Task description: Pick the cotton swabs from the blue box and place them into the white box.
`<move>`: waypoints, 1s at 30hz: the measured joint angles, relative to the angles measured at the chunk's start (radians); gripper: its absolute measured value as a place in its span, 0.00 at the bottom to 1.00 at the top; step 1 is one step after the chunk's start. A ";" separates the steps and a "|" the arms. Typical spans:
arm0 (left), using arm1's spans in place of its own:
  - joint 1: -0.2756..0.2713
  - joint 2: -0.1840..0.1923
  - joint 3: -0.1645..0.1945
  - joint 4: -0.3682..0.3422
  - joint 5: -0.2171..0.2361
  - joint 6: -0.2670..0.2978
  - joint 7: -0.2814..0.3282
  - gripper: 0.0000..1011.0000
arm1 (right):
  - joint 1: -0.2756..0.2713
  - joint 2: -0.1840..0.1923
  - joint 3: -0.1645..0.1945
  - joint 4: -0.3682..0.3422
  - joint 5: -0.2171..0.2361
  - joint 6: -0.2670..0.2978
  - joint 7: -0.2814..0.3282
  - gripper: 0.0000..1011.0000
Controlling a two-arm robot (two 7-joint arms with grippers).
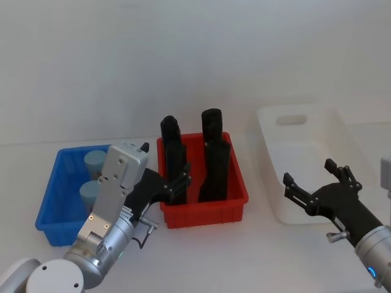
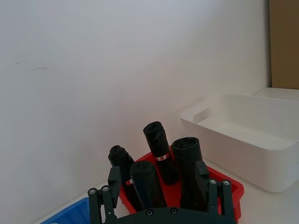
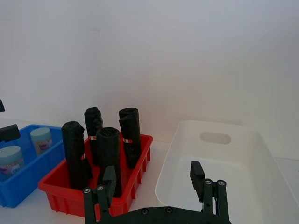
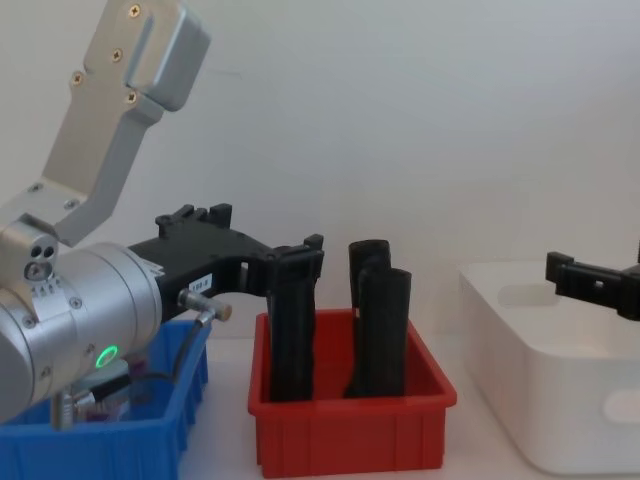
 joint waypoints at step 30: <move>-0.002 0.001 -0.005 0.005 -0.010 0.000 -0.004 0.99 | 0.000 0.000 0.000 0.000 0.000 0.000 0.000 0.99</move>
